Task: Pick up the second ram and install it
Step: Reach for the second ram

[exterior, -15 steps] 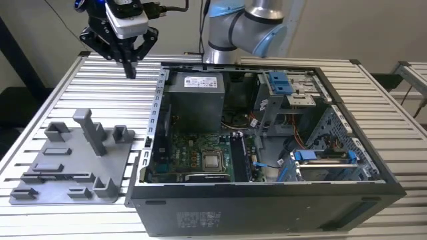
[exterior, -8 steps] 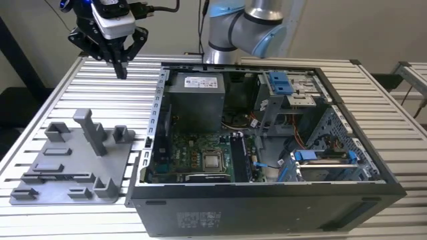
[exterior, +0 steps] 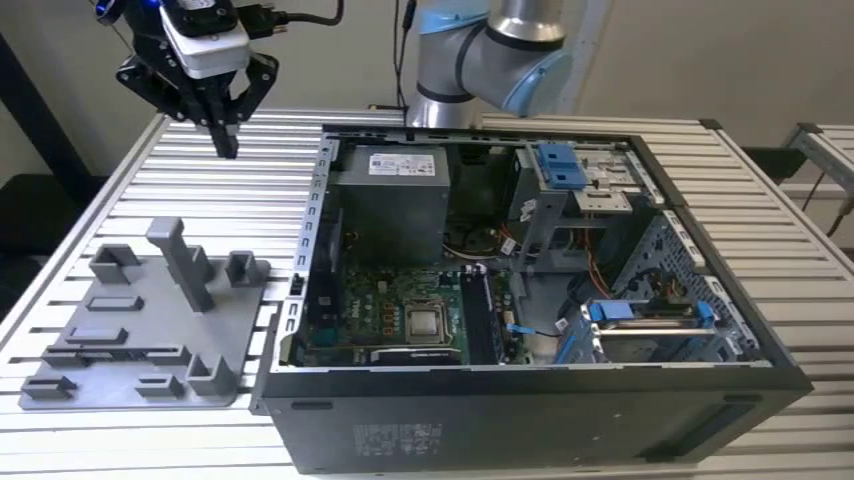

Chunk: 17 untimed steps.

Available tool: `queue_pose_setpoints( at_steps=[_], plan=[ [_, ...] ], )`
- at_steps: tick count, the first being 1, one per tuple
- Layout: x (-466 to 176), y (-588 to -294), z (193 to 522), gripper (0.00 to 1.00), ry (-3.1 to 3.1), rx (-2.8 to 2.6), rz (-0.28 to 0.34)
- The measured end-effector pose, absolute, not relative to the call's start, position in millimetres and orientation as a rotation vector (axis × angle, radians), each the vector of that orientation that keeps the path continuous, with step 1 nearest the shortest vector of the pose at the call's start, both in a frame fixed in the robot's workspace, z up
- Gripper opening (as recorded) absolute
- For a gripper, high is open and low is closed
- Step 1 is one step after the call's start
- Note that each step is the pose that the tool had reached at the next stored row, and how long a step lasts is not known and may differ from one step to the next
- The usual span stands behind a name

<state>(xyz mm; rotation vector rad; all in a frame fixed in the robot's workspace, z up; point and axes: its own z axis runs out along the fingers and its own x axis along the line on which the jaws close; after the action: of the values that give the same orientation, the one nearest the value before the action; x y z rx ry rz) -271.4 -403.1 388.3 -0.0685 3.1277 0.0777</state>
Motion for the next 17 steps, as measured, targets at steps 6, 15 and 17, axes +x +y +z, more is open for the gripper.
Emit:
queue_pose_setpoints(
  at_steps=[6,15,17],
  plan=[
    [-290,-403,388,0.11,3.128,-0.079,0.079],
    [-319,-403,386,0.11,3.128,-0.083,0.079],
    [-324,-403,386,0.11,3.128,-0.084,0.079]
  ],
)
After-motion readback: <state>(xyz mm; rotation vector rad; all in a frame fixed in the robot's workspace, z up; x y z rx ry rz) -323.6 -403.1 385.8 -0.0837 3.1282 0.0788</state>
